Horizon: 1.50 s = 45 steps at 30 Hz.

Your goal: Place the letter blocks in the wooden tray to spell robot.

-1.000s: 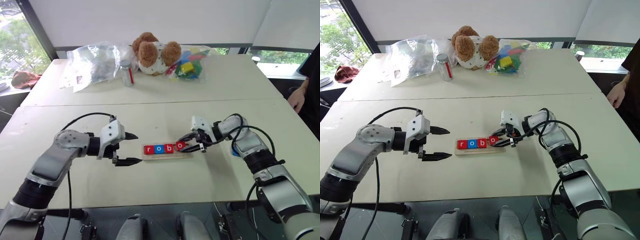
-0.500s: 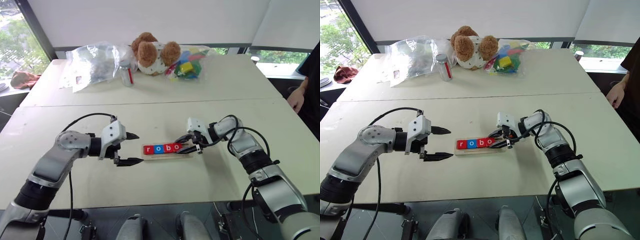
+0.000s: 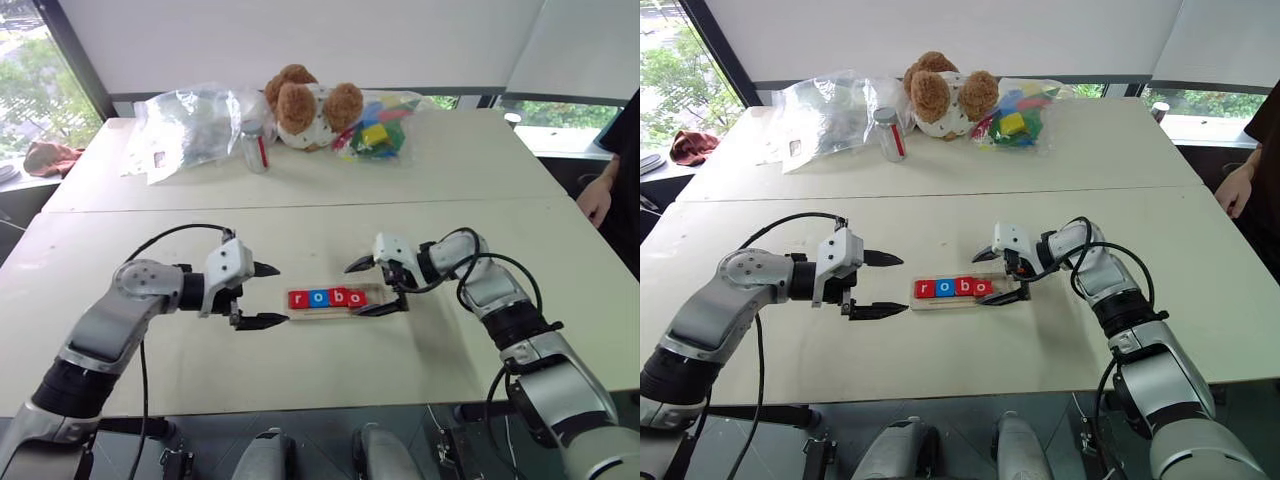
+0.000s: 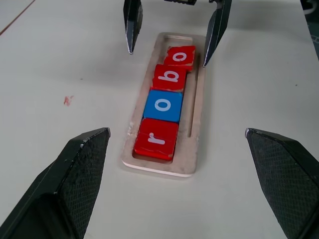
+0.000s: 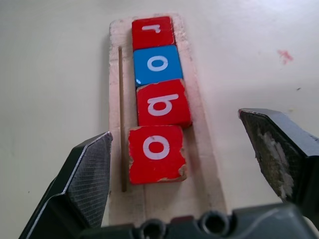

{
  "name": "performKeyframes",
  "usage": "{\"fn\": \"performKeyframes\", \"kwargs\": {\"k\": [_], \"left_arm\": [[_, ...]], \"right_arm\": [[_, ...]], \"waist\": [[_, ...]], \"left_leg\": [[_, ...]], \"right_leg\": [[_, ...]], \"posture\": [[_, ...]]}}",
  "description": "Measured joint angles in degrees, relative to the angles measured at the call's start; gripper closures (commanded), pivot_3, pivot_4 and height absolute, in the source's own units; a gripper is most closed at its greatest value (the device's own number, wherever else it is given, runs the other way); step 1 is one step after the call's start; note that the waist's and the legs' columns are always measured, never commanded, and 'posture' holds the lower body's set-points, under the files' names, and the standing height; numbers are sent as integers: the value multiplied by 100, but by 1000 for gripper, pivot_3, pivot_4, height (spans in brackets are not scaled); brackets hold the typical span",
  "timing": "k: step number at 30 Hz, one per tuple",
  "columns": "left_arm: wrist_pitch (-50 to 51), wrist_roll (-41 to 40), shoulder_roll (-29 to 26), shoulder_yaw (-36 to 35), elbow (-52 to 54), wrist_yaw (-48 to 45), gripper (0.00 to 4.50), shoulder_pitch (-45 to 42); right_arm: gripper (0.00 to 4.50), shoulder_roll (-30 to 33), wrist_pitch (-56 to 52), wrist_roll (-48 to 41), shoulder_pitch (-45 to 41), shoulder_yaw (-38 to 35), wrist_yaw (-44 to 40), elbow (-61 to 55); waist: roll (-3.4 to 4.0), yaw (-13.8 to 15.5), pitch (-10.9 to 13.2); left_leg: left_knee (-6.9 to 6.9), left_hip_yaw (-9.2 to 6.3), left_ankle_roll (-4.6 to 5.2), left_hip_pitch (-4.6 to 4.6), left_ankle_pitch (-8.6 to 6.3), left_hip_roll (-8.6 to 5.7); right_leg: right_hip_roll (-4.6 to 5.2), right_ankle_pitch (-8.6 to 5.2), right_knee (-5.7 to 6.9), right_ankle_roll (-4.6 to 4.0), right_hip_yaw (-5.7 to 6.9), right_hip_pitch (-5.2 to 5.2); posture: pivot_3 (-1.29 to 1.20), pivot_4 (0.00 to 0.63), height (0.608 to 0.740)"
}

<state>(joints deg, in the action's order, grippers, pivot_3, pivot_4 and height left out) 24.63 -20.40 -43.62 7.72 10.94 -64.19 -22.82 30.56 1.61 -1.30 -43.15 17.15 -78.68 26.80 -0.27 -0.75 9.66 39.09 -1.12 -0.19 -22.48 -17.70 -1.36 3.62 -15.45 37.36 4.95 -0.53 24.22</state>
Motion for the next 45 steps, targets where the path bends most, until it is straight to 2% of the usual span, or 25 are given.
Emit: {"fn": "performKeyframes", "kwargs": {"k": [12, 19, 25, 30, 32, 34, 37, 41, 45], "left_arm": [[-28, 83, 105, 39, -93, -52, 0, -15], [-27, 100, 111, 39, -92, -51, 0, -15], [-23, 99, 135, 40, -92, -52, 0, -17], [13, 50, 208, 46, -85, -76, 0, -90], [103, -73, 211, 23, -35, -104, 0, -95], [254, -264, 258, -16, 115, -113, 0, -112], [511, -534, 357, 6, 427, -133, 0, -190], [650, -681, 465, 230, 672, -296, 0, -398], [591, -647, 655, 528, 541, -527, 0, -592]], "right_arm": [[52, 44, 290, 229, -110, -2, 350, 395], [52, 49, 248, 213, -96, -5, 288, 334], [52, 201, -317, -164, 240, -263, 267, -565], [52, 401, -1198, -422, 593, -581, 623, -1515], [52, 463, -1885, -460, 894, -1005, 1215, -2038], [52, 331, -2720, -447, 1302, -1606, 2198, -2720], [52, -560, -3903, -182, 1910, -2520, 4083, -4030], [52, -1872, -5244, 779, 2765, -3049, 6309, -5726], [52, -2581, -5969, 1342, 3728, -3068, 7344, -6524]], "waist": [[0, -8, 0], [0, -7, 0], [0, 7, 0], [0, 19, 0], [0, 30, 0], [-1, 35, -1], [-1, 24, -2], [6, 21, -9], [7, 17, -11]], "left_leg": [[0, 2, -3, 1, 2, 0], [-1, 2, -3, 0, 2, 1], [-1, 2, 0, -1, 0, 1], [0, 1, 3, -2, -2, 0], [0, -1, 2, -4, -1, 0], [1, -3, -2, -10, 1, 0], [-3, -5, -14, -13, 7, 1], [-9, -3, -48, -14, 26, -1], [-3, 6, -28, -9, 17, -8]], "right_leg": [[-1, 0, 2, 0, -1, 1], [-2, 0, 2, 0, -1, 1], [0, 0, 1, 0, -2, 2], [1, 0, 3, 0, -1, 2], [2, 0, 2, 0, -1, 2], [4, 0, 2, 0, -2, 8], [3, 0, 9, 0, -3, 15], [-2, 0, 21, 0, -11, 25], [-6, 0, 24, 0, -21, 20]], "posture": [[0, 150, 740], [0, 150, 740], [0, 150, 740], [0, 150, 740], [0, 150, 740], [0, 150, 740], [0, 150, 740], [0, 150, 740], [0, 150, 740]]}}
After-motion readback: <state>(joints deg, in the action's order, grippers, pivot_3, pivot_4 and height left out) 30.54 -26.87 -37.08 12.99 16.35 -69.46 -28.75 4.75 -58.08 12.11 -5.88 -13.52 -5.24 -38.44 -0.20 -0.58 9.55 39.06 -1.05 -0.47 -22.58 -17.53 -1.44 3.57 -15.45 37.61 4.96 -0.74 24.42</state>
